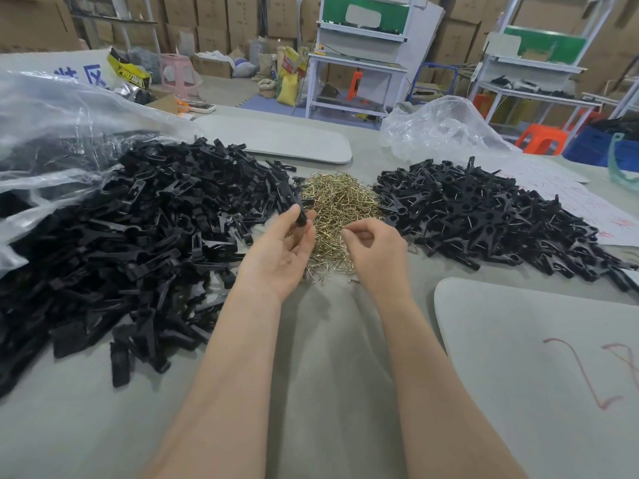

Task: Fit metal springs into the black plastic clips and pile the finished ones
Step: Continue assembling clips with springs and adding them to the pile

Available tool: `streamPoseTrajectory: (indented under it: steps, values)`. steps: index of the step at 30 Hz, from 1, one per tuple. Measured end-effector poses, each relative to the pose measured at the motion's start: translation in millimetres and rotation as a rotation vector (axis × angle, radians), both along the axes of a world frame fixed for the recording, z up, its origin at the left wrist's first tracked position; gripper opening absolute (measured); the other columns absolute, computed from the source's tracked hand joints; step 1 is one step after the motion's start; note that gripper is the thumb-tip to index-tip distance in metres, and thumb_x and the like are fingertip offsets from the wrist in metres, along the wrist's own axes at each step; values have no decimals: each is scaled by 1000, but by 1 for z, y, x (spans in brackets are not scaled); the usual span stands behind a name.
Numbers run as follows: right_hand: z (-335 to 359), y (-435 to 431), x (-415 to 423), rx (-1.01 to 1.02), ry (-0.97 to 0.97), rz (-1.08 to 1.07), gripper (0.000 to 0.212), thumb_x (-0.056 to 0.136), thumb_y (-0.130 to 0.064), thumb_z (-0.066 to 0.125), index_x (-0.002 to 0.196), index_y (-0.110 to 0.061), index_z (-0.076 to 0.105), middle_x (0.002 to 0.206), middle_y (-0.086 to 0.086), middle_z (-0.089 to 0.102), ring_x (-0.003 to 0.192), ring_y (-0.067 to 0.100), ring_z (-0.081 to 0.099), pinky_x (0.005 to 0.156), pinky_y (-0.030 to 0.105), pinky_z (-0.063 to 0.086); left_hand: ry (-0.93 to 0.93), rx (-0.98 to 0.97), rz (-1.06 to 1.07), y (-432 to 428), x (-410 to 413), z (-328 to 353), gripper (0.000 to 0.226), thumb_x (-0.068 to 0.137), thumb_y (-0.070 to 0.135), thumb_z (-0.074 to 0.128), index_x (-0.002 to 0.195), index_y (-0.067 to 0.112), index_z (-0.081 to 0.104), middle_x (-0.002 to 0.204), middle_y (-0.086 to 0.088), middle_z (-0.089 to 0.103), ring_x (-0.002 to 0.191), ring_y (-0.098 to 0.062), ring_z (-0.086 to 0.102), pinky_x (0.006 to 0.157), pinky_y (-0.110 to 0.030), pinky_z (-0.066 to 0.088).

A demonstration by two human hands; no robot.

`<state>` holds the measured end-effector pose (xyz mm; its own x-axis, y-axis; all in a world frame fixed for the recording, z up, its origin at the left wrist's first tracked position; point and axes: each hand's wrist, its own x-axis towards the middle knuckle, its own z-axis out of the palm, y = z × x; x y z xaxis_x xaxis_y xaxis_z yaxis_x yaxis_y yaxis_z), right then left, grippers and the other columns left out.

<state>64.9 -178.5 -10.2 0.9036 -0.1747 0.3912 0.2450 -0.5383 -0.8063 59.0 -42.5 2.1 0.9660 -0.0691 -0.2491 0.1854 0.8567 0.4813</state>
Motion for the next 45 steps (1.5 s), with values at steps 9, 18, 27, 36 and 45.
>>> streamPoseTrajectory:
  steps: [9, 18, 27, 36, 45]
  values:
    - [11, -12, 2, 519, 175, 25, 10, 87, -14, 68, 78, -18, 64, 58, -9, 61, 45, -2, 51, 51, 15, 46, -325, 1506, 227, -16, -4, -11, 15, 85, 20, 68, 88, 29, 57, 90, 6, 66, 87, -14, 63, 78, -30, 51]
    - [18, -22, -1, 338, 178, -41, 16, 82, -21, 73, 68, -22, 66, 57, -8, 59, 56, 5, 52, 63, 24, 47, -518, 1718, 256, -19, -3, -16, 22, 86, 11, 65, 107, 16, 63, 98, 7, 58, 93, -17, 58, 90, -39, 49]
    - [17, -14, -1, 209, 142, -89, 25, 79, -20, 74, 57, -27, 63, 46, -16, 51, 45, -2, 45, 48, 10, 34, -621, 1751, 253, -21, -4, -15, 22, 85, 6, 64, 106, 12, 65, 104, 1, 63, 94, -19, 59, 87, -41, 50]
    - [24, -30, -4, 590, 473, 261, 14, 82, -19, 71, 71, -15, 63, 66, 0, 56, 55, 8, 48, 53, 17, 39, -594, 1605, 80, -14, -6, -9, 18, 82, 10, 71, 99, 15, 66, 95, 2, 64, 91, -18, 63, 88, -40, 51]
    - [21, -40, -5, 733, 609, 478, 21, 66, -37, 70, 71, -17, 67, 64, -3, 62, 56, 9, 56, 55, 19, 46, -636, 1506, 16, -11, -10, -5, 20, 82, 12, 72, 92, 28, 65, 92, 4, 66, 89, -9, 62, 86, -28, 51]
